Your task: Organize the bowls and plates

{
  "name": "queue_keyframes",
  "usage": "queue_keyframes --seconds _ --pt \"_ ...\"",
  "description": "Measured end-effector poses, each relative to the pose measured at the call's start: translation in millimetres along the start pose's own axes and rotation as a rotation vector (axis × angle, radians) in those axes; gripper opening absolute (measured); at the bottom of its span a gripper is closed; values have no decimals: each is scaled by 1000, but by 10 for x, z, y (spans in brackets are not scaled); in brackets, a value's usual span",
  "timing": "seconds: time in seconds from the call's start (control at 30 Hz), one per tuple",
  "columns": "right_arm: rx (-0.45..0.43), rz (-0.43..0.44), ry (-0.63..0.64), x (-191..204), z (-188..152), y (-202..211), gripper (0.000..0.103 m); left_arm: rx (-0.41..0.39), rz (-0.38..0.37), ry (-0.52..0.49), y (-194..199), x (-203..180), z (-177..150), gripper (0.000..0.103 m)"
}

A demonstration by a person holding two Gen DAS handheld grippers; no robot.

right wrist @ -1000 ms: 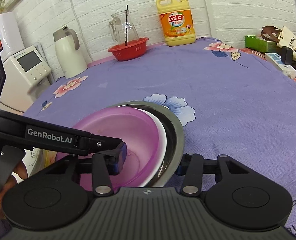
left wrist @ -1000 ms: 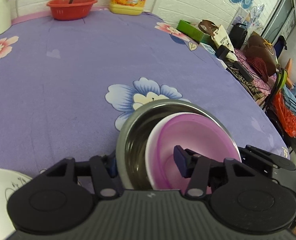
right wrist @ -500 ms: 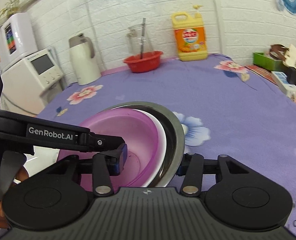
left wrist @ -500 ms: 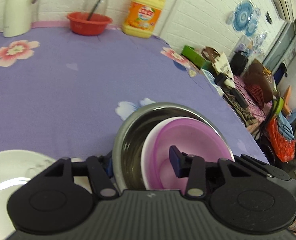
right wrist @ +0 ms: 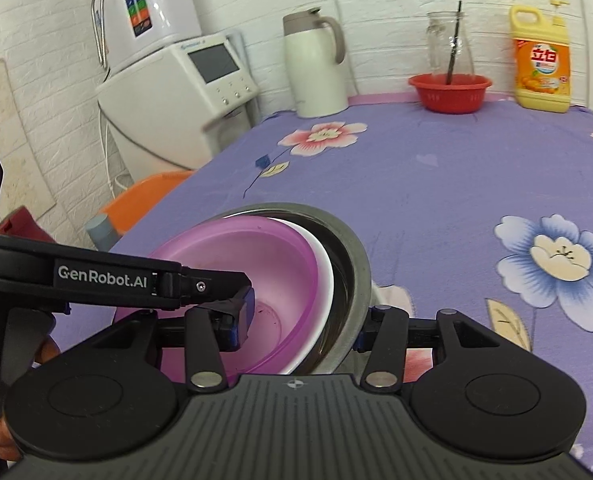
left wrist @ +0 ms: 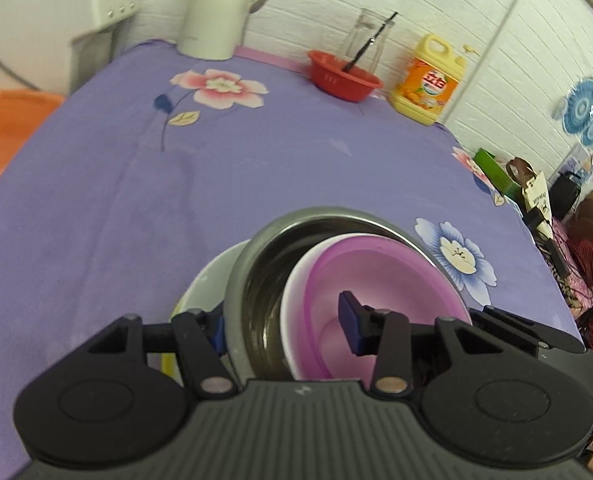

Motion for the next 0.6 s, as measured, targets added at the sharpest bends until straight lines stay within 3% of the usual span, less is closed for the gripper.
queue_keyframes --seconds 0.13,0.33,0.47,0.6 --pt "10 -14 15 48 -21 -55 84 -9 -25 20 -12 98 -26 38" --pt "6 -54 66 106 -25 -35 91 -40 -40 -29 1 61 -67 38" --pt "-6 -88 148 205 -21 -62 95 -68 -23 -59 24 60 -66 41" --pt "-5 -87 149 158 6 -56 96 -87 -18 -82 47 42 -66 47"
Point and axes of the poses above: each gripper's, at about its wrist camera, not at the fingertips, and y roughly against the way its jaws point, x to its left, z to its top, the point moved 3 cm from there along -y, roughly the way its jaws point, and after that the axes turned 7 degrees about -x, right-handed, at the moved point
